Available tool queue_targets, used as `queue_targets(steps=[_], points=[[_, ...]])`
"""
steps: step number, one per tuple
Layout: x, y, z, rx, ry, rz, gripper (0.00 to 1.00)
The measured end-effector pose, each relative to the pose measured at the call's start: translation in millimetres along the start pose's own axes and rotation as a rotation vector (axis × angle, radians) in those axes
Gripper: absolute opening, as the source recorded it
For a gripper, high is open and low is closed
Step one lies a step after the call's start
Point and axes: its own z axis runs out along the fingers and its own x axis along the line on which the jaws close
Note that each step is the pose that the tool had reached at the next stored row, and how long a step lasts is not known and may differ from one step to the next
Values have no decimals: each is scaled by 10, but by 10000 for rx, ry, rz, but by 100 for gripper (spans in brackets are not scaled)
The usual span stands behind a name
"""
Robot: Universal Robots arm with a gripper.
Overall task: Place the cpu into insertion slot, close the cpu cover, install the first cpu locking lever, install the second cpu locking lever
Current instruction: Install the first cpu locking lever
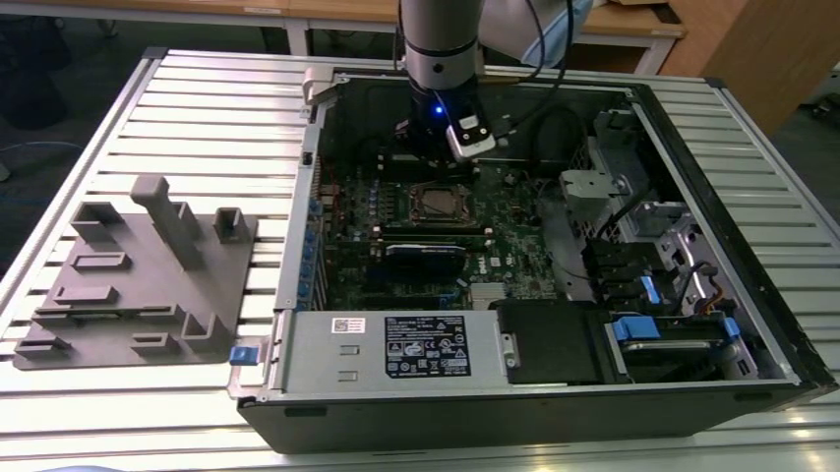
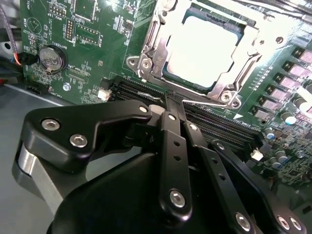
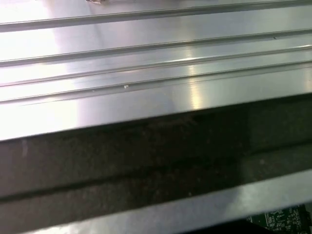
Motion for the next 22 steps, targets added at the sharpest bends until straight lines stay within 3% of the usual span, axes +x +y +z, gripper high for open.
queue_targets(steps=[5, 8, 10, 16, 20, 22], points=[[0, 0, -1, -30, 2, 5, 11], [0, -2, 0, -43, -54, -2, 11], [0, -8, 0, -104, -86, 3, 11], [-1, -21, -2, -202, -95, 14, 11], [0, -32, -3, -366, -84, 40, 11], [0, -32, -2, -375, -84, 57, 11]])
